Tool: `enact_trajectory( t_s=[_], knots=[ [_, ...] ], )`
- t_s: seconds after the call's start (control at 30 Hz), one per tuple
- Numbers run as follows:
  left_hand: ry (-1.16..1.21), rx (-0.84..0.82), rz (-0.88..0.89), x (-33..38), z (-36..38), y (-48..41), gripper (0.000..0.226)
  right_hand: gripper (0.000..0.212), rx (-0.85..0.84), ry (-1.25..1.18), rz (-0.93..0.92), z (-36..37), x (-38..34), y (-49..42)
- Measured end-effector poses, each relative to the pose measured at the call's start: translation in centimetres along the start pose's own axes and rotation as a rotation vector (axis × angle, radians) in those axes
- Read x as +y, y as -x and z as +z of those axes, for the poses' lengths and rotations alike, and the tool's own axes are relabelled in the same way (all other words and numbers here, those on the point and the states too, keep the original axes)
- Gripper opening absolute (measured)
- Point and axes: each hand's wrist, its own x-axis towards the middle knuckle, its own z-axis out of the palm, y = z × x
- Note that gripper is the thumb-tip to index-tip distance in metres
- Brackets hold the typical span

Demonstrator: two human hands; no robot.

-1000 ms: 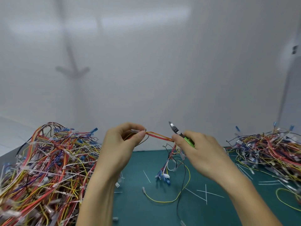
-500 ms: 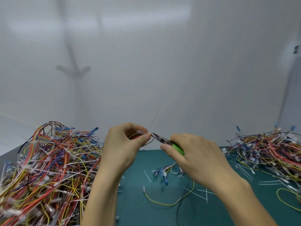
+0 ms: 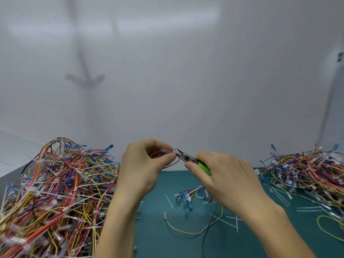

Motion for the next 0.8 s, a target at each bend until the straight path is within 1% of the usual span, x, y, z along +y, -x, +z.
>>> enact_trajectory(
  t_s=[0.6,0.8],
  knots=[
    [-0.039,-0.019,0.038,-0.09,-0.02,-0.03,0.013,0.052,-0.011,-0.055,0.027,-0.06,0.24,-0.15],
    [-0.045,-0.029,0.046,-0.16,0.00,-0.09,0.013,0.054,-0.032,-0.062,0.027,-0.12,0.37,-0.16]
  ],
)
